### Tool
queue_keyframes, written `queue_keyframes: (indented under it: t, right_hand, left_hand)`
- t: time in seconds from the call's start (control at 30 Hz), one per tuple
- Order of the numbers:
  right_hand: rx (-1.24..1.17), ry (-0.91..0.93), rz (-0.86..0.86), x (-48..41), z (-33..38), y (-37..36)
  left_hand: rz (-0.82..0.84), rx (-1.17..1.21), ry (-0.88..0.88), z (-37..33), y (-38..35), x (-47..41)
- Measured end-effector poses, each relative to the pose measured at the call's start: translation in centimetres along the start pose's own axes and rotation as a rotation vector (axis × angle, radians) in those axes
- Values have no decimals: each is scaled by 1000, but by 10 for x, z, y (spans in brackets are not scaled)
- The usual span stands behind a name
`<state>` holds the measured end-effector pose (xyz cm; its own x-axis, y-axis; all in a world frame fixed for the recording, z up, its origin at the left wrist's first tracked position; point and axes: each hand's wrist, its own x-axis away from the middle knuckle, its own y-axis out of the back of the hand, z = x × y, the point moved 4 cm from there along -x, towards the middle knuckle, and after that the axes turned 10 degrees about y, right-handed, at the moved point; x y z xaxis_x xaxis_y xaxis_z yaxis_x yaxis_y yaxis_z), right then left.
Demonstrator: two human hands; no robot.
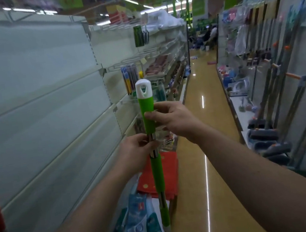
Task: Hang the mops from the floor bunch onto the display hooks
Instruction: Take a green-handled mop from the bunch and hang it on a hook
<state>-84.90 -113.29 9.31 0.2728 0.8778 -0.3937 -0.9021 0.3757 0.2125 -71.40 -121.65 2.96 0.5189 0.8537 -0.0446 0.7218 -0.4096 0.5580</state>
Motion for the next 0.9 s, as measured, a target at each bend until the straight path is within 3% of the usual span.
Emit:
queue_keyframes:
  t: [0.33,0.6,0.9]
  right_hand:
    - [0,152,177,-117,-20,54]
    - [22,189,293,-188,-43,76]
    - [15,234,340,-291,-83,90]
  left_hand:
    - [-234,-22,85,-50,-9,-82]
    - [-316,37,127,-62,-19,-145]
    - [-399,166,59,-53,-21,-250]
